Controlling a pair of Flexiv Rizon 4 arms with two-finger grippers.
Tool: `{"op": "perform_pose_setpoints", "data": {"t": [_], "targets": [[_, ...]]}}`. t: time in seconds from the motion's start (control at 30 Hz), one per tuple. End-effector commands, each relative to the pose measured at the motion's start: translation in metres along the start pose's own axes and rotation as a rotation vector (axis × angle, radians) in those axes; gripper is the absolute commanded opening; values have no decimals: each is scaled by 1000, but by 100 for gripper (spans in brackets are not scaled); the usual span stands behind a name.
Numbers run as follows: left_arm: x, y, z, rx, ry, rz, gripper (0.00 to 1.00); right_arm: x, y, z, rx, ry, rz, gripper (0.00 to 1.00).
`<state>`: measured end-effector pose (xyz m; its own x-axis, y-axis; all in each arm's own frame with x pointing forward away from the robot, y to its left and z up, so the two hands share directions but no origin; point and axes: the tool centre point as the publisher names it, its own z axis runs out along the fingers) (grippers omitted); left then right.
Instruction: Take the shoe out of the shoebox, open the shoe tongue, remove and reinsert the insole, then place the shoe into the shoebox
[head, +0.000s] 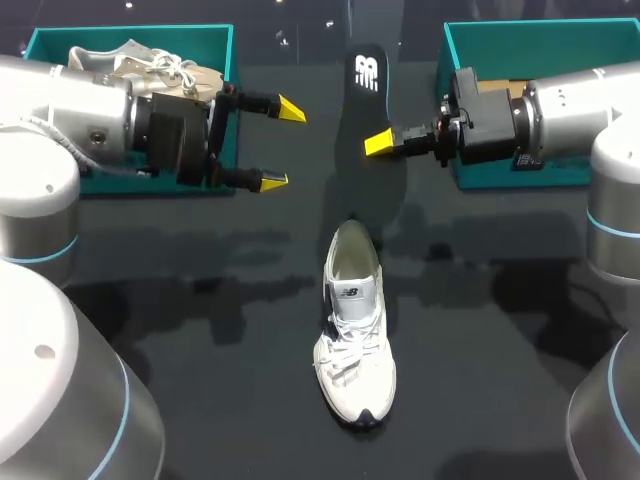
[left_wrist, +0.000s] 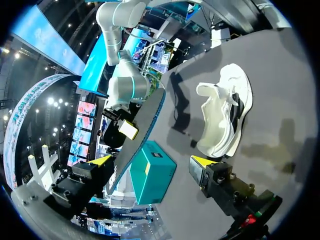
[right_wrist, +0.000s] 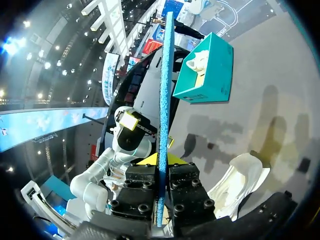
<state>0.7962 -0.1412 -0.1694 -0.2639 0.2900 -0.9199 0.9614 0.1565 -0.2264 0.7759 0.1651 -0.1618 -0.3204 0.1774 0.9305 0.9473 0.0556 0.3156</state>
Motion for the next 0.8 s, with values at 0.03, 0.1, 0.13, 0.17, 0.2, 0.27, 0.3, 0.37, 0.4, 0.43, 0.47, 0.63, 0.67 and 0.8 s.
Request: {"op": "perform_pose_setpoints", "data": {"t": [0.03,0.1,0.13,0.17,0.2,0.27,0.3,0.37,0.4,0.43,0.47,0.63,0.67,0.8], "targets": [[-1,-1,-4,-28,58,-35,100,1,0,0,-16,-37,-29,0],[-1,0,-8,-61,101,-94,100,3,-2,-3,-49,-71,-82,0],[-1,1,-10,-80,122,-120,100,3,-3,-4,-64,-96,-104,0],[-1,1,-14,-94,154,-143,100,4,-4,-5,-76,-119,-124,0],[-1,0,-16,-107,168,-168,100,3,-4,-6,-85,-147,-144,0],[0,-1,-23,-125,227,-236,100,3,-5,-8,-110,-182,-186,0],[1,-2,-25,-135,235,-269,100,2,-5,-9,-124,-200,-203,0],[3,-4,-31,-155,286,-340,100,-1,-4,-11,-141,-224,-232,0],[4,-5,-33,-168,315,-388,100,-2,-3,-11,-150,-246,-243,0],[6,-7,-36,-167,345,-428,100,-4,-2,-11,-154,-258,-250,0],[8,-9,-38,-174,368,-466,100,-6,-1,-12,-155,-269,-271,0],[19,-14,-46,-228,459,-609,100,-11,4,-11,-175,-332,-369,0],[23,-14,-46,-248,473,-631,100,-12,4,-10,-176,-342,-387,0],[38,-16,-46,-309,542,-719,100,-17,7,-8,-193,-372,-449,0]]}}
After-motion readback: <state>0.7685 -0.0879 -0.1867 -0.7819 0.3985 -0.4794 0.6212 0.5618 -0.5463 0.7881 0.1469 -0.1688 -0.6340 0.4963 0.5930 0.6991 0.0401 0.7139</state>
